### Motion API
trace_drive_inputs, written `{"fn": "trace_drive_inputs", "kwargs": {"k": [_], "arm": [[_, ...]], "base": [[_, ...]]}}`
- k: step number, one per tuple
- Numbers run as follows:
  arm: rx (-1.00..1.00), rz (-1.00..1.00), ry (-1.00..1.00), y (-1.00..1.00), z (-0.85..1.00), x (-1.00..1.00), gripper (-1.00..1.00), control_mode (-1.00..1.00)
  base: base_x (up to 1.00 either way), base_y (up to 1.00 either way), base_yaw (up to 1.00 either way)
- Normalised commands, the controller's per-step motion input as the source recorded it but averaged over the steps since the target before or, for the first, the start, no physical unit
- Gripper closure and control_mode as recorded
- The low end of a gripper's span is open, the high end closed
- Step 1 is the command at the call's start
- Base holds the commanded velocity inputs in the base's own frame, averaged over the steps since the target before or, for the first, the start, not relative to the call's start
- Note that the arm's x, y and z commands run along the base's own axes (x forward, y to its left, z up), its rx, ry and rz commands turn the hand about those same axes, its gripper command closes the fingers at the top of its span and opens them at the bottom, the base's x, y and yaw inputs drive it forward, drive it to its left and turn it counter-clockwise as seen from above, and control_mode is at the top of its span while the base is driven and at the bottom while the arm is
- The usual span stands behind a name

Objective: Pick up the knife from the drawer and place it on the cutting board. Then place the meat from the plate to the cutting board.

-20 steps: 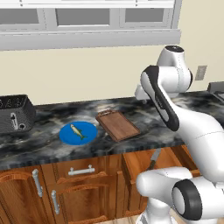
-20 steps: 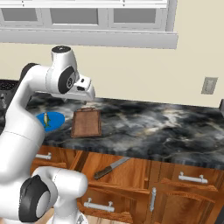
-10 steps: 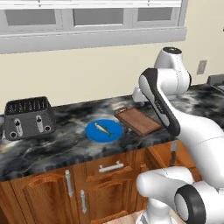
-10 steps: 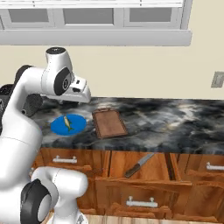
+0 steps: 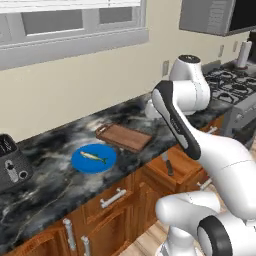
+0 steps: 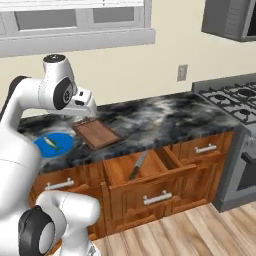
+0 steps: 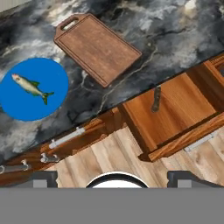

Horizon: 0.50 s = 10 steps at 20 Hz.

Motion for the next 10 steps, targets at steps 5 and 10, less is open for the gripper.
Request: {"fn": "trace_drive_inputs", "kwargs": {"k": [5,10], "arm": [[0.00,0.00,0.00,0.00,0.00,0.00,-1.00,1.00],[0.00,0.00,0.00,0.00,0.00,0.00,-1.00,1.00]], "base": [[0.00,0.53,-0.62],[0.04,0.88,-0.47]]}}
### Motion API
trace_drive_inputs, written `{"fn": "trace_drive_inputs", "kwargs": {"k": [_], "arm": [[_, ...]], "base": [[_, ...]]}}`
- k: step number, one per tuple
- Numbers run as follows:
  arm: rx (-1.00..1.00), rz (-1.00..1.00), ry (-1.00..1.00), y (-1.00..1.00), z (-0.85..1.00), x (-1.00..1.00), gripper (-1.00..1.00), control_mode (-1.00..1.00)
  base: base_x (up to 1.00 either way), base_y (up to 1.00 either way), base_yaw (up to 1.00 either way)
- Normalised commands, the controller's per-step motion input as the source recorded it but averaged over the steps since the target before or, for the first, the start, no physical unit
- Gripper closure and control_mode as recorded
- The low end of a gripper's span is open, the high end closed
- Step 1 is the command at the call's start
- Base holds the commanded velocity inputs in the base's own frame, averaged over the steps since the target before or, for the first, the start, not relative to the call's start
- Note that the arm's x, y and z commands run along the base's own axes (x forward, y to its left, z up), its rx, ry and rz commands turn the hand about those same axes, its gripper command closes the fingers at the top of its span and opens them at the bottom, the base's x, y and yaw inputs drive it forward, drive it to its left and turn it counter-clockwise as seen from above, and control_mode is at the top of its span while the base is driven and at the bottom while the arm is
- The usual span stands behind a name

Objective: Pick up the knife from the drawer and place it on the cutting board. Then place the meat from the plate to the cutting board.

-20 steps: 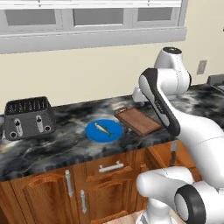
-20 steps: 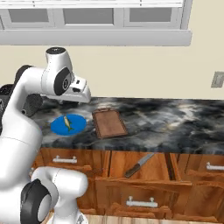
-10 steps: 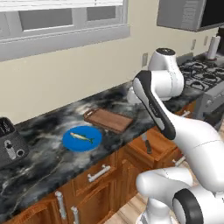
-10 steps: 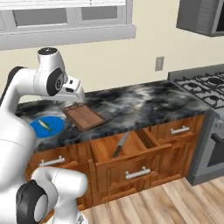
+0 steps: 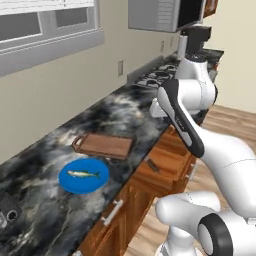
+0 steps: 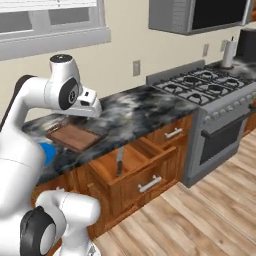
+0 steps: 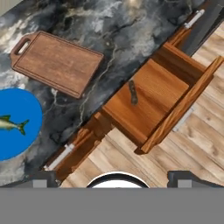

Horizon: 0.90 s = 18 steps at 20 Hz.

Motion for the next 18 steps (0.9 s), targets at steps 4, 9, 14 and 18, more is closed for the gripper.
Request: {"fn": "trace_drive_inputs", "kwargs": {"k": [4,9,14,18], "arm": [[0.00,0.00,0.00,0.00,0.00,0.00,-1.00,1.00],[0.00,0.00,0.00,0.00,0.00,0.00,-1.00,1.00],[0.00,0.00,0.00,0.00,0.00,0.00,-1.00,1.00],[0.00,0.00,0.00,0.00,0.00,0.00,-1.00,1.00]], "base": [[0.14,1.00,-0.43],[0.43,0.48,-0.34],[0.46,0.50,-0.43],[0.37,0.93,-0.44]]}}
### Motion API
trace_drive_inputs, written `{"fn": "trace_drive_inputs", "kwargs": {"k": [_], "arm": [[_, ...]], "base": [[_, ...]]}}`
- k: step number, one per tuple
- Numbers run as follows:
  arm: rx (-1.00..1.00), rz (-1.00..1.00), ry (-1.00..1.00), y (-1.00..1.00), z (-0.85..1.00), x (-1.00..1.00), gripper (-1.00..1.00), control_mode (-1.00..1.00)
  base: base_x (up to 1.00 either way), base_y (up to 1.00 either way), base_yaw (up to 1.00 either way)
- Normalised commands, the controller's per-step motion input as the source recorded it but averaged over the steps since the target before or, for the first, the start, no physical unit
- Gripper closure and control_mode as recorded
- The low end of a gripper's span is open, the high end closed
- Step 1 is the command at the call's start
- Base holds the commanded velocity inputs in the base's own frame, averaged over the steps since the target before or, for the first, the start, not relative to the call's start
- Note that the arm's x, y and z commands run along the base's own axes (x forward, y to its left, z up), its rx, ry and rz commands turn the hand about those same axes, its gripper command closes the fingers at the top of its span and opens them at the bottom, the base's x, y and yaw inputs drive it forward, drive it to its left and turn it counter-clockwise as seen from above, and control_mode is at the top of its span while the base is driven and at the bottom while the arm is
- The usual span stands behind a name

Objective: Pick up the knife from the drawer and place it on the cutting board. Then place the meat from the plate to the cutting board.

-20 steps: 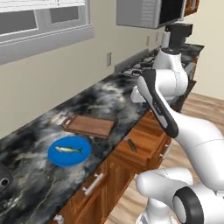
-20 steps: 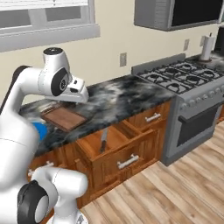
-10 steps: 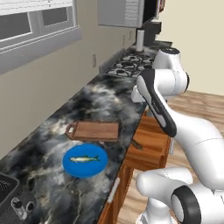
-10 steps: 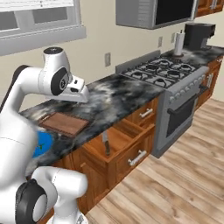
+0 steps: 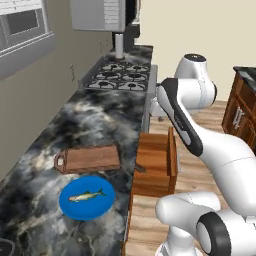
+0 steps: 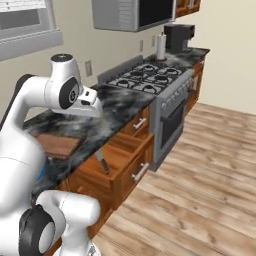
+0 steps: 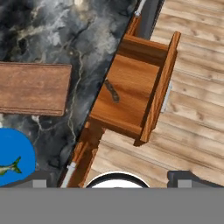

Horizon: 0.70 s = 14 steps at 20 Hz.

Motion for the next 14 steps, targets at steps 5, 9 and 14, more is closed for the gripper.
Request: {"fn": "trace_drive_inputs", "kwargs": {"k": [5,9,14], "arm": [[0.00,0.00,0.00,0.00,0.00,0.00,-1.00,1.00],[0.00,0.00,0.00,0.00,0.00,0.00,-1.00,1.00],[0.00,0.00,0.00,0.00,0.00,0.00,-1.00,1.00]], "base": [[0.55,0.97,-0.43],[0.86,0.62,-0.33],[0.88,0.53,-0.26]]}}
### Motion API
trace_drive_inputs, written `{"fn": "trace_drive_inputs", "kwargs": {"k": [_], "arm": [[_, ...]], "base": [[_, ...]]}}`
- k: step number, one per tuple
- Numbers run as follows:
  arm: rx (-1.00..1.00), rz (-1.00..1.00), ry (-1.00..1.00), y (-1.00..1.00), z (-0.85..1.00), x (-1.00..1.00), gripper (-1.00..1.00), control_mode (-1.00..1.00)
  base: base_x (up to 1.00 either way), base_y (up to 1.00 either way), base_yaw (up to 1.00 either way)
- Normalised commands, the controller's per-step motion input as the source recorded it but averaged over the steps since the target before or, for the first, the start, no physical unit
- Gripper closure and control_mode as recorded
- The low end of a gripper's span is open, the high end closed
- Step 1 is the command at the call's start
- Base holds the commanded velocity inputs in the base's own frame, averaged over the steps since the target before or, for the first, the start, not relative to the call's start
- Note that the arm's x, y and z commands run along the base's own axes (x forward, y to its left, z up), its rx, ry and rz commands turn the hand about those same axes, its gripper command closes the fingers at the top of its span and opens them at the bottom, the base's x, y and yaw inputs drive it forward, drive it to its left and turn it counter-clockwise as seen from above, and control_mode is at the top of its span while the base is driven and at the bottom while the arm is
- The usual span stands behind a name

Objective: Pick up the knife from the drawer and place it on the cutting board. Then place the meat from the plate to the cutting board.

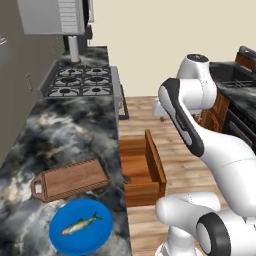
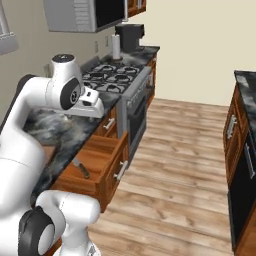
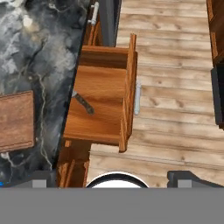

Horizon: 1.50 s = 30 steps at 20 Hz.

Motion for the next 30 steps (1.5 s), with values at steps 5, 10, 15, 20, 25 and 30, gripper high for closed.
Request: {"fn": "trace_drive_inputs", "kwargs": {"k": [5,10,15,20,25,30], "arm": [[0.00,0.00,0.00,0.00,0.00,0.00,-1.00,1.00],[0.00,0.00,0.00,0.00,0.00,0.00,-1.00,1.00],[0.00,0.00,0.00,0.00,0.00,0.00,-1.00,-1.00],[0.00,0.00,0.00,0.00,-0.17,-0.01,-1.00,-1.00],[0.00,0.00,0.00,0.00,-0.56,-0.03,-1.00,-1.00],[0.00,0.00,0.04,0.00,-0.76,0.00,-1.00,-1.00]], "base": [[0.99,0.57,-0.24],[0.65,0.31,-0.12],[0.00,0.00,0.00],[0.00,0.00,0.00],[0.00,0.00,0.00],[0.00,0.00,0.00]]}}
